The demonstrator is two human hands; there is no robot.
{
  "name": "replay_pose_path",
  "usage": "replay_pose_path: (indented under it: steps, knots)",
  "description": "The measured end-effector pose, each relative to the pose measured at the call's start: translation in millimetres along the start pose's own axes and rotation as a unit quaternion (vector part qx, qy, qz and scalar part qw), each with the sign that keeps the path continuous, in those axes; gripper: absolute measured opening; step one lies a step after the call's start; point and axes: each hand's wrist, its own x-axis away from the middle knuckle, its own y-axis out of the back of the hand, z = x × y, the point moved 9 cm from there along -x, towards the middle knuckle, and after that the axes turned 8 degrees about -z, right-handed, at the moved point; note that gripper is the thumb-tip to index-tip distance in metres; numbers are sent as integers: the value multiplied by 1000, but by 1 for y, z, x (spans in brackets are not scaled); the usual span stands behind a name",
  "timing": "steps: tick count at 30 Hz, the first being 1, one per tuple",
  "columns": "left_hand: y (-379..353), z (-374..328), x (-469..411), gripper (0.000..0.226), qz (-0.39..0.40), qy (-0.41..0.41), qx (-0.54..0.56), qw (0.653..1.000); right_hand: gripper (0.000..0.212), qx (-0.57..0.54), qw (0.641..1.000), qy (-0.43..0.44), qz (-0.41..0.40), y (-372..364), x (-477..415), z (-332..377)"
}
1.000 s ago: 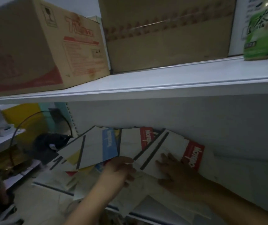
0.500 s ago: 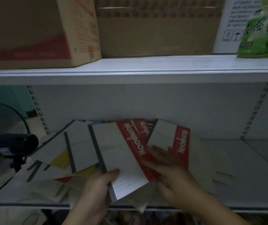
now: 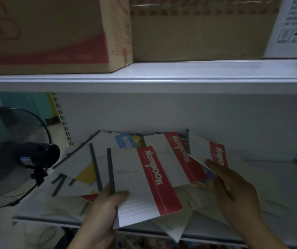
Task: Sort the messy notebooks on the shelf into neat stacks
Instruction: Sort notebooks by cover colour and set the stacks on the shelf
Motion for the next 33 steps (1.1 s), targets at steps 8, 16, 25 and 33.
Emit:
replay_pose_path:
  steps: [8,16,25,33]
  knots:
    - [-13,-7,3,16,-16,-37,-50,998,41,-106,899,254,340,-72,42,73]
    - [20,-3,-5,25,-56,1,38,998,52,12,947,142,289,-85,-1,32]
    - [57,0,-8,26,-111,25,52,992,34,-19,973,59,221,-78,-9,12]
    - [53,-13,-2,15,-88,-48,18,995,43,-94,950,207,216,-73,25,106]
